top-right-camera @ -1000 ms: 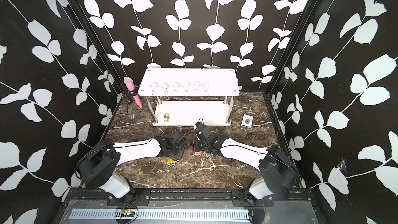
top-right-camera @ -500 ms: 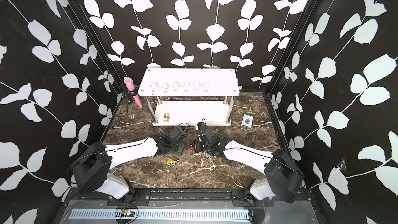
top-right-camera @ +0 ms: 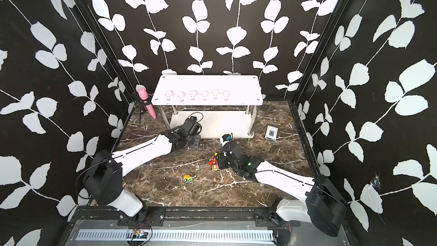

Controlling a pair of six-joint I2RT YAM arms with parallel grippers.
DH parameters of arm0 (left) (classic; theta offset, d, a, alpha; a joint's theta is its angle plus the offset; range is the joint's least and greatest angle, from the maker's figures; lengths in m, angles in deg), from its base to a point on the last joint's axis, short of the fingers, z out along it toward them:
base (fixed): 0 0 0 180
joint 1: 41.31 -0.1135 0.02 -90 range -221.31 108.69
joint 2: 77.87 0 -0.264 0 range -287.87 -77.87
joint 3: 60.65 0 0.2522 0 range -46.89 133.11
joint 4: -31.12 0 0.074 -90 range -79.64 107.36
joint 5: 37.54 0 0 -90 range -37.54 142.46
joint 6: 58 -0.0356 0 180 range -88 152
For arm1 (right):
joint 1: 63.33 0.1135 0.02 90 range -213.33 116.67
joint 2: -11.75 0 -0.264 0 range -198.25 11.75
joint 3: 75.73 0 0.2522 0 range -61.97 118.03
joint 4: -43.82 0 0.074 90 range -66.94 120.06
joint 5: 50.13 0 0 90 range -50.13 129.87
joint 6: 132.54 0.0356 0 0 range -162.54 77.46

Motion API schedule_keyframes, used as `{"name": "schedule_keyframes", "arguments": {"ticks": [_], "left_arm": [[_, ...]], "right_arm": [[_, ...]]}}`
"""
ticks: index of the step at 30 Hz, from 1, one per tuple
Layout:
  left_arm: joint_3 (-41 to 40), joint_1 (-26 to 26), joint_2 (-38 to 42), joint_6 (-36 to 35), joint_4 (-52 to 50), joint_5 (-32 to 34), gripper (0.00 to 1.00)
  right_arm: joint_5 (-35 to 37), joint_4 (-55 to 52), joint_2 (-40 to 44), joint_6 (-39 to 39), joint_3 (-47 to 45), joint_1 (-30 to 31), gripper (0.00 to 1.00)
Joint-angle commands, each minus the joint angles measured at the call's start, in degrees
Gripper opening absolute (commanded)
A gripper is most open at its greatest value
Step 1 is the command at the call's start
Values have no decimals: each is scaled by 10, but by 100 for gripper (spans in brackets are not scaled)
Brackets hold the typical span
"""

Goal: Organize plastic toys on shelves
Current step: Place the plastic toy on the shelf.

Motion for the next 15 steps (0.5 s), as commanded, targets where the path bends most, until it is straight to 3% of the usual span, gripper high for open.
{"name": "schedule_keyframes", "arguments": {"ticks": [1,15], "left_arm": [[33,-7,-30,-10,-21,35,19],[117,-47,-128,-2,-16,43,19]], "right_arm": [[13,12,12,-9,-16,-3,36],[-3,17,9,-4,-22,-4,36]]}}
